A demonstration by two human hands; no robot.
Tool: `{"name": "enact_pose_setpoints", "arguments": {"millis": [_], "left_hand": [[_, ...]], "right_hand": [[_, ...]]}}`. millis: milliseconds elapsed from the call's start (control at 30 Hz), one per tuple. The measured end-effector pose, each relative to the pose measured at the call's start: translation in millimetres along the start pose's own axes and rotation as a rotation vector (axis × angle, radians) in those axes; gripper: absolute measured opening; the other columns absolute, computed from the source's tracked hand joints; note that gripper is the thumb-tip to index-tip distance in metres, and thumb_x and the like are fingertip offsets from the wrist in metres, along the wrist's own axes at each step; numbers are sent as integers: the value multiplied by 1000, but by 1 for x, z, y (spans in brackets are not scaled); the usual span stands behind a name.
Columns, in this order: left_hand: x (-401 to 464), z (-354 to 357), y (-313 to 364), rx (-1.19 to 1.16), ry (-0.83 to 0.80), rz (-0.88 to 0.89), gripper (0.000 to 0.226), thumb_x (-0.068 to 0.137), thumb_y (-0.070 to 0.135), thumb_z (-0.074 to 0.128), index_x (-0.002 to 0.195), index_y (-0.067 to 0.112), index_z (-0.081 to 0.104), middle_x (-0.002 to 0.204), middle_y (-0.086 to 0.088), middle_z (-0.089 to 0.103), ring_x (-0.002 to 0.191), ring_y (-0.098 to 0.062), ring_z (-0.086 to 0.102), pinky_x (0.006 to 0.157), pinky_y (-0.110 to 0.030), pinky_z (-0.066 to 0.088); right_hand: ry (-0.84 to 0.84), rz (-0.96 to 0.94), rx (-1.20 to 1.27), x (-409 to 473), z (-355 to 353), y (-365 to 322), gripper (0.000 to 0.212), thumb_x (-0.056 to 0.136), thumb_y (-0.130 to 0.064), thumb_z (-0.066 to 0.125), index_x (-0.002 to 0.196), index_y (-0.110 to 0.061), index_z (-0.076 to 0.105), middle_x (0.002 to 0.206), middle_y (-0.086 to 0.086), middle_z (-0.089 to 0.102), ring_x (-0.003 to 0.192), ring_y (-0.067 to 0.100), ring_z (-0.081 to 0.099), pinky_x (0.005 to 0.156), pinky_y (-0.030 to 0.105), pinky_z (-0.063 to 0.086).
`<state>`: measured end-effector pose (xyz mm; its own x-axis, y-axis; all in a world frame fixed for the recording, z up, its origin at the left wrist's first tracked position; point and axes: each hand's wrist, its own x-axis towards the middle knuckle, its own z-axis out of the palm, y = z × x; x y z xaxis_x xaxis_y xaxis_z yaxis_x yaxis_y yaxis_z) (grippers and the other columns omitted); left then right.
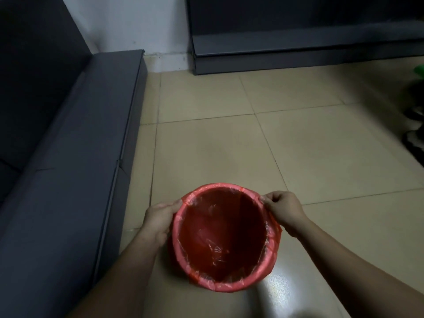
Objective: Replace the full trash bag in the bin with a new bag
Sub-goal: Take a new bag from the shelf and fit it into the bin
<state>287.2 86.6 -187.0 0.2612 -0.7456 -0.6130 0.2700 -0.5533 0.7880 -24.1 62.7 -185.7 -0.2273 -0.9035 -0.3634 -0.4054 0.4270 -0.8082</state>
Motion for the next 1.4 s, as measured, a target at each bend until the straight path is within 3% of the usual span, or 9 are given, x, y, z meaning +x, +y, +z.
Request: {"name": "enact_pose_setpoints", "arguments": {"millis": [200, 333, 467, 600, 767, 900, 1100, 1233, 1400], "left_hand": [[13, -4, -15, -57, -94, -179, 27, 95, 24, 61, 79, 8, 76, 59, -8, 71, 48, -19, 66, 50, -29, 57], [3, -6, -16, -12, -30, -125, 24, 95, 28, 61, 103, 10, 74, 80, -13, 77, 65, -23, 72, 65, -36, 57], [-35, -16, -17, 109, 93, 65, 27, 89, 29, 70, 111, 12, 71, 101, -15, 76, 94, -35, 72, 90, -58, 53], [-72, -21, -27, 175, 110, -12, 31, 81, 43, 74, 95, 16, 78, 75, 2, 78, 68, -18, 64, 59, -31, 51], [-80, -17, -42, -8, 56, -141, 28, 80, 33, 77, 100, 13, 78, 96, -9, 79, 97, -30, 72, 91, -49, 54], [-74, -19, -51, -164, 56, -200, 24, 87, 34, 70, 101, 15, 78, 99, -7, 79, 98, -25, 72, 87, -44, 56], [-65, -17, -66, -265, 59, -176, 30, 97, 26, 58, 84, 11, 81, 94, -12, 78, 86, -24, 74, 74, -39, 57], [-80, -14, -67, -248, 100, -171, 36, 97, 41, 54, 107, 13, 75, 104, -9, 78, 101, -26, 71, 87, -42, 55], [-131, -6, -83, -145, 150, -209, 37, 92, 48, 57, 116, 23, 69, 113, -4, 73, 104, -24, 64, 68, -32, 45]], "right_hand": [[-193, 135, 241, 0, 0, 9, 24, 92, -10, 66, 83, 13, 65, 69, 21, 65, 59, 26, 56, 57, 37, 45], [-124, 72, 262, -8, -2, 11, 20, 93, -16, 66, 88, 3, 72, 77, 17, 69, 66, 26, 58, 60, 36, 45], [91, -64, -25, -33, -18, 9, 17, 81, -38, 75, 74, -22, 76, 70, -9, 75, 67, 1, 67, 60, 21, 47], [11, -21, -124, -60, -24, 12, 26, 77, -48, 77, 71, -23, 78, 64, -13, 74, 64, -5, 67, 62, 21, 50], [2, 76, 67, -64, -20, 19, 22, 79, -32, 81, 65, -15, 78, 62, 0, 75, 64, 17, 70, 62, 35, 54], [-6, 108, 331, -61, -14, 31, 16, 88, -11, 72, 73, -7, 78, 58, -1, 72, 50, 5, 59, 49, 20, 47], [-74, 213, 538, -60, -4, 43, 17, 93, -6, 63, 96, 9, 71, 70, 14, 65, 65, 23, 56, 74, 40, 52], [48, 182, 485, -74, -7, 43, 22, 94, -22, 65, 88, -2, 74, 76, 10, 68, 69, 18, 58, 71, 33, 50], [60, 235, 292, -135, -10, 54, 36, 72, -54, 80, 68, -19, 76, 59, -4, 72, 58, 13, 60, 61, 35, 48]]}}
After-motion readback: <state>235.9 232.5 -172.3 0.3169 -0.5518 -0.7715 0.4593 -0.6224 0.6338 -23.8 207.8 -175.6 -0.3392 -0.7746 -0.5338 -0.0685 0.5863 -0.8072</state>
